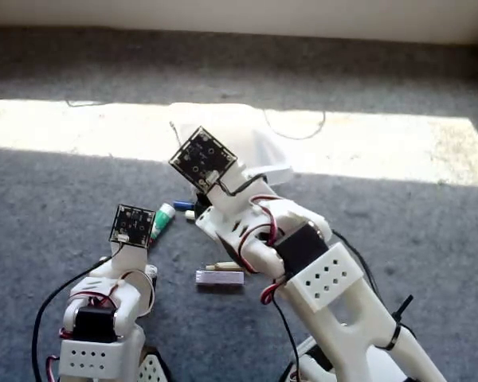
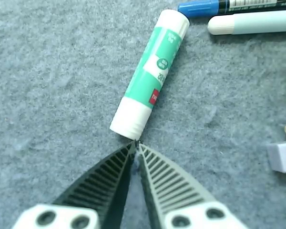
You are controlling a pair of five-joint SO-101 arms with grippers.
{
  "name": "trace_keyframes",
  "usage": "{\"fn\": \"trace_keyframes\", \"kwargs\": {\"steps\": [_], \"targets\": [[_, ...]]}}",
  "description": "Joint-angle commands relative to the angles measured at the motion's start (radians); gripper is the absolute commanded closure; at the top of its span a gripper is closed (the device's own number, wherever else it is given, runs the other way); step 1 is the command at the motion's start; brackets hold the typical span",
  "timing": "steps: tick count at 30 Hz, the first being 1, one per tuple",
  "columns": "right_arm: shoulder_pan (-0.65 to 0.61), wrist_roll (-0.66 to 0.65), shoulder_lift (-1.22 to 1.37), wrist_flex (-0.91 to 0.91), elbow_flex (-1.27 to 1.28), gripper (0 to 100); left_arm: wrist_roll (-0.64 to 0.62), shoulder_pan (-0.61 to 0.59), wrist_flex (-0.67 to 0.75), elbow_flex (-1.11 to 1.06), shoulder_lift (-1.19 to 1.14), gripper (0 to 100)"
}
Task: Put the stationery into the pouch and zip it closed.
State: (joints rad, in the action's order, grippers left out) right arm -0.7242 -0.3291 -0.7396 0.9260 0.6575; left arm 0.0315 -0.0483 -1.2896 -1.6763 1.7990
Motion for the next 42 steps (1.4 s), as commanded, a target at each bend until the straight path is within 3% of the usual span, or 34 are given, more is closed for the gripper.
{"fn": "trace_keyframes", "kwargs": {"steps": [1,11,19,25,29,42], "targets": [[-0.007,-0.002,-0.087,-0.097,0.045,99.3,-0.003,-0.013,0.021,-0.008,0.012,99],[-0.007,-0.002,-0.14,-0.122,0.091,99.3,-0.003,-0.107,0.146,0.16,0.012,98],[-0.008,0.0,-0.145,-0.116,0.093,99.3,-0.011,-0.093,0.11,0.269,0.012,65],[-0.012,0.052,-0.145,-0.116,0.093,99.3,-0.112,-0.065,0.158,0.32,0.012,67],[-0.015,0.052,-0.147,-0.114,0.093,99.3,-0.158,0.027,0.163,0.321,0.012,67],[-0.016,0.052,-0.147,-0.008,0.084,99.3,-0.204,0.111,0.27,0.323,0.012,67]]}}
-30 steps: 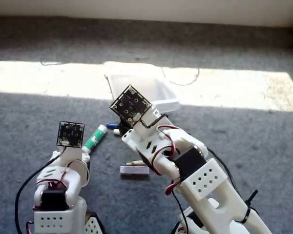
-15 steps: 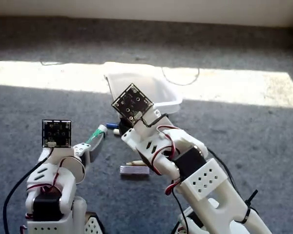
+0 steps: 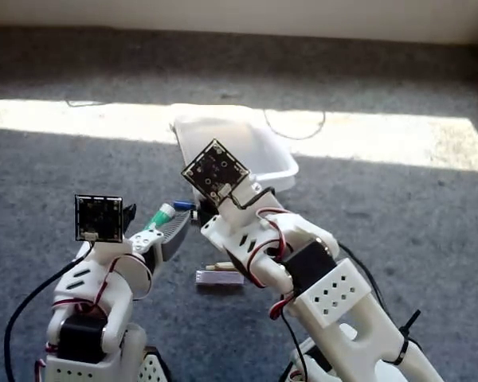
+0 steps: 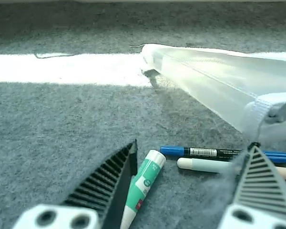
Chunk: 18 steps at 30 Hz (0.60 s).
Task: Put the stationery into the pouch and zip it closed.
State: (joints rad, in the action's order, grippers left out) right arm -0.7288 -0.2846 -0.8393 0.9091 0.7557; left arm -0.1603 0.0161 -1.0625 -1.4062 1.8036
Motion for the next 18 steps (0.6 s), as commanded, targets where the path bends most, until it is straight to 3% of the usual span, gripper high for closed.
{"fn": "trace_keyframes", "kwargs": {"steps": [1,9,18], "targets": [[-0.012,0.008,-0.047,0.015,-0.015,99.3,-0.012,0.056,0.043,0.053,0.007,67],[-0.015,0.009,-0.047,0.036,-0.016,99.3,-0.025,0.088,0.048,0.07,0.007,67],[-0.07,0.009,-0.047,0.071,-0.018,99.3,-0.018,0.084,0.187,-0.038,0.005,67]]}}
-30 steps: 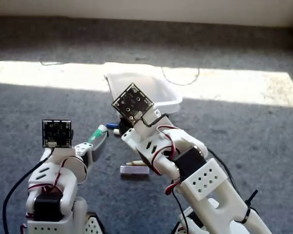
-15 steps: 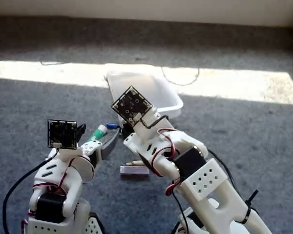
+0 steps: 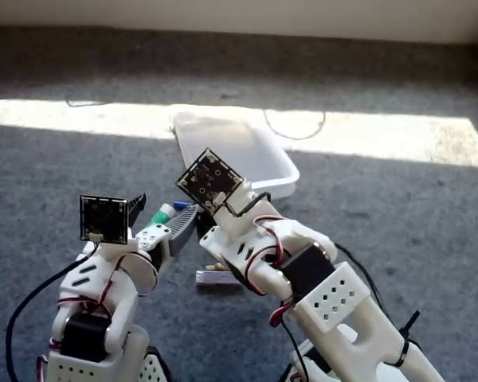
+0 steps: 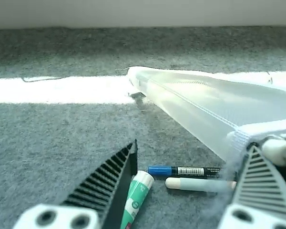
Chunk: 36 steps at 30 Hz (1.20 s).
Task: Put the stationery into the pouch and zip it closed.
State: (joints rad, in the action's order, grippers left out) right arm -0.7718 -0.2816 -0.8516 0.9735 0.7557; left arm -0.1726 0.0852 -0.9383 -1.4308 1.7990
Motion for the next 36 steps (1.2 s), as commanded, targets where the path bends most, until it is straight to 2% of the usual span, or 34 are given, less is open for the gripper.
{"fn": "trace_keyframes", "kwargs": {"steps": [1,9,17,23,30,36], "targets": [[-0.027,0.006,-0.035,0.007,-0.018,99.3,-0.006,0.013,0.064,-0.019,0.01,67],[-0.027,0.006,-0.035,0.007,-0.018,99.3,0.0,0.012,0.063,-0.027,0.007,67],[-0.025,0.006,-0.036,0.007,-0.018,99.3,0.094,0.008,0.066,-0.096,0.01,67],[-0.025,0.006,-0.036,0.007,-0.018,99.3,0.089,-0.074,0.068,-0.096,0.01,68],[-0.025,0.006,-0.036,0.007,-0.012,99.3,0.095,-0.082,0.068,-0.088,0.01,82],[-0.025,0.006,-0.036,0.007,-0.01,99.3,0.095,-0.082,0.068,-0.087,0.01,85]]}}
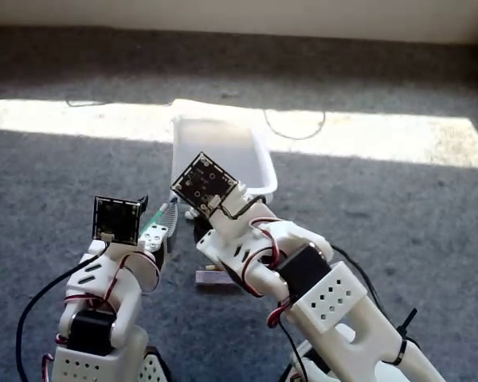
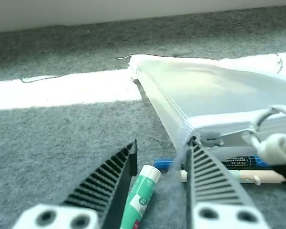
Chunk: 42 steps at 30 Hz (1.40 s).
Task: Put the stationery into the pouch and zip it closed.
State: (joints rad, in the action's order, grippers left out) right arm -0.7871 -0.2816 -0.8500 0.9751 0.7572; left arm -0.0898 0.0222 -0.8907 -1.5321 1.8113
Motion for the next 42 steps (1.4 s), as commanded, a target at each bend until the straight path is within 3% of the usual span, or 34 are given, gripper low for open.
{"fn": "trace_keyframes", "kwargs": {"steps": [1,6,13,22,28,34,42], "targets": [[-0.01,0.006,-0.038,0.004,-0.012,99.3,0.012,-0.019,0.02,0.015,-0.002,85],[-0.01,0.006,-0.038,0.002,-0.01,99.3,0.012,-0.061,0.021,0.015,-0.002,86],[0.071,0.006,-0.038,0.004,-0.018,99.3,0.012,-0.127,0.021,0.024,-0.002,99],[0.087,0.006,-0.038,0.007,-0.018,99.3,0.012,-0.128,0.021,0.016,-0.002,99],[0.09,0.008,-0.038,0.119,-0.025,99.3,0.012,-0.143,0.018,0.015,-0.002,99],[0.191,0.034,-0.038,0.165,-0.071,99.3,0.012,-0.153,0.02,0.015,-0.002,99],[0.22,0.049,-0.038,0.168,-0.07,99.3,0.012,-0.15,0.018,0.015,-0.002,99]]}}
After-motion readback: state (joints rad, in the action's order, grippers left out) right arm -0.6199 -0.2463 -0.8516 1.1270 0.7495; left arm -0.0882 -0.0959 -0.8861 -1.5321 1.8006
